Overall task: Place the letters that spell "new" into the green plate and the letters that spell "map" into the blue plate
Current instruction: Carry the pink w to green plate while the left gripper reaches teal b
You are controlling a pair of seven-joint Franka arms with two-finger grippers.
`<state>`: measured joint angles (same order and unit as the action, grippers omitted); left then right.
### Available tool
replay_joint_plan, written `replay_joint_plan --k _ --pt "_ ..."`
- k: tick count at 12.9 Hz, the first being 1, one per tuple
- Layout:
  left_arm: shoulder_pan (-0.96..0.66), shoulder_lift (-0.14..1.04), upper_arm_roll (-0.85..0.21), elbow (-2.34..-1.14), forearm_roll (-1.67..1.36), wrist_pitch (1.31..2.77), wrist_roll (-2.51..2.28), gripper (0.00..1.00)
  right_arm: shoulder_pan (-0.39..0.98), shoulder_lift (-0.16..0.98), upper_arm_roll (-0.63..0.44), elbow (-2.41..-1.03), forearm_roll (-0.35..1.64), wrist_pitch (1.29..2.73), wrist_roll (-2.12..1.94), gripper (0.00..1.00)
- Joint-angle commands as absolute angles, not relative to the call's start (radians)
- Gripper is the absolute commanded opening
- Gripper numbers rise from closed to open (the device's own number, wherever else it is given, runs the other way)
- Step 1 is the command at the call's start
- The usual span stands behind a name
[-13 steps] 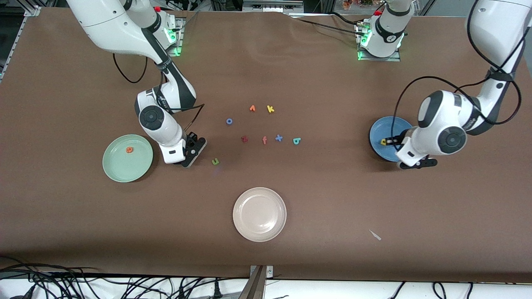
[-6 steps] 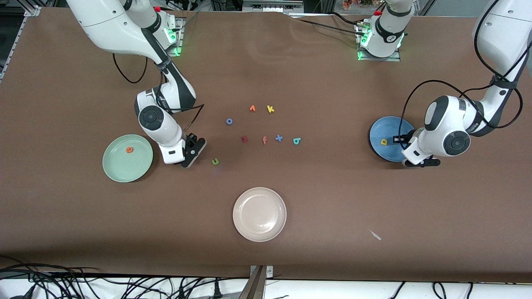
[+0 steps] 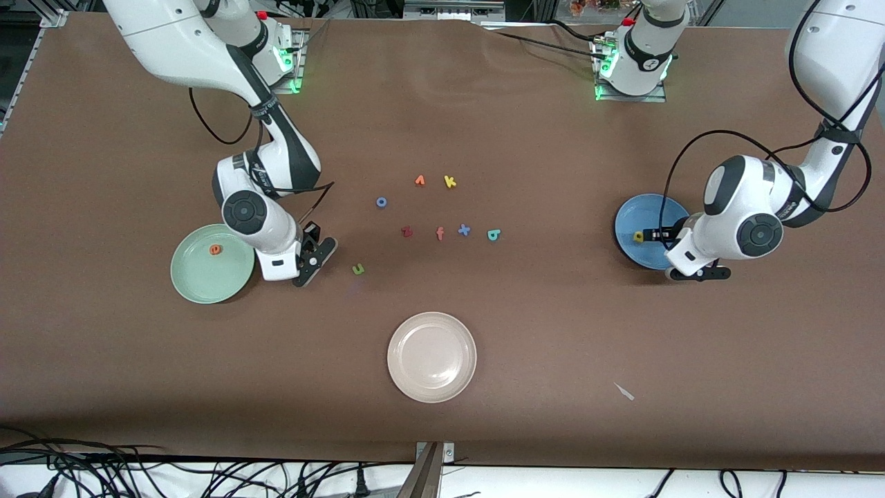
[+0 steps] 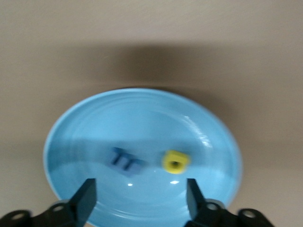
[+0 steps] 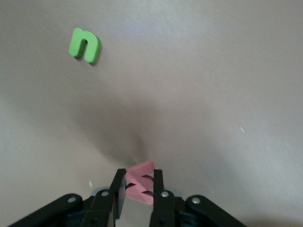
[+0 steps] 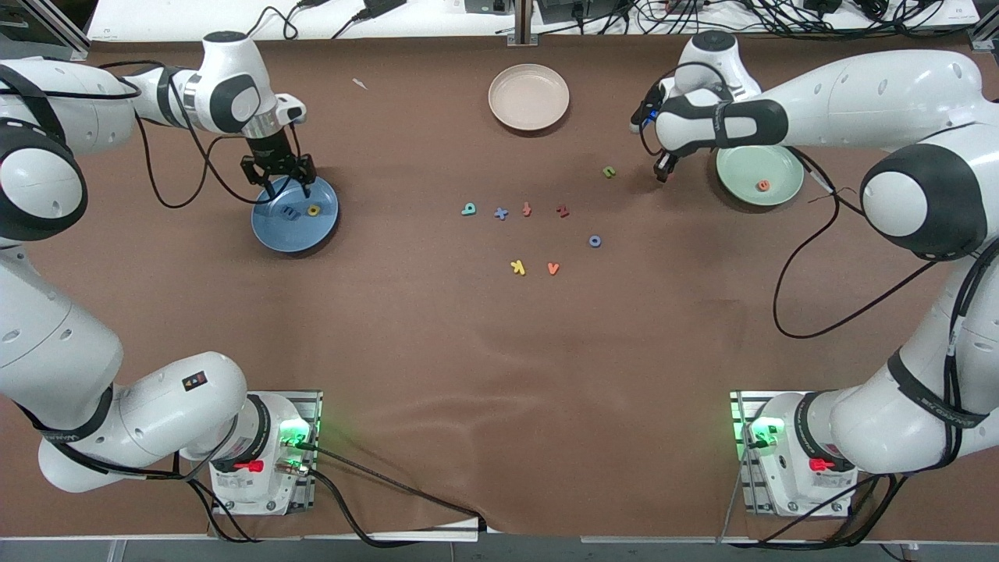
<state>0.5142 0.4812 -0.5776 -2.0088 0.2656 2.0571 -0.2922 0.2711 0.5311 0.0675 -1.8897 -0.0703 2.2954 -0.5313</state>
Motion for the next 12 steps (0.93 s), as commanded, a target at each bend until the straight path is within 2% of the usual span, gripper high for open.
replay_joint_plan --k 1,6,8,9,10,11,12 --pt "0.517 0.408 -0.665 -2.013 0.189 2.017 -0.395 1.0 0.264 0.482 0.02 -1.884 -0.054 2.205 -0.506 0.0" --pt "0.483 0.449 -0.885 -1.993 0.186 2.043 -0.801 1.0 0.264 0.451 -0.132 -1.885 -0.055 2.128 -0.514 0.0" --pt "0.379 0.514 -0.881 -1.956 0.19 2.112 -0.952 1.0 0.258 0.466 -0.179 -1.885 -0.055 2.132 -0.506 0.0" --pt "0.335 0.544 -0.874 -1.948 0.199 2.165 -1.007 1.0 0.244 0.474 -0.179 -1.885 -0.054 2.137 -0.505 0.07" --pt "0.295 0.57 -0.862 -1.945 0.201 2.219 -1.047 1.0 0.232 0.482 -0.179 -1.885 -0.054 2.144 -0.506 0.48" --pt "0.246 0.583 -0.829 -1.941 0.201 2.265 -1.072 1.0 0.215 0.482 -0.179 -1.885 -0.049 2.149 -0.505 0.99" --pt "0.179 0.592 -0.772 -1.927 0.201 2.292 -1.097 1.0 0.21 0.482 -0.179 -1.885 -0.016 2.145 -0.505 1.0"
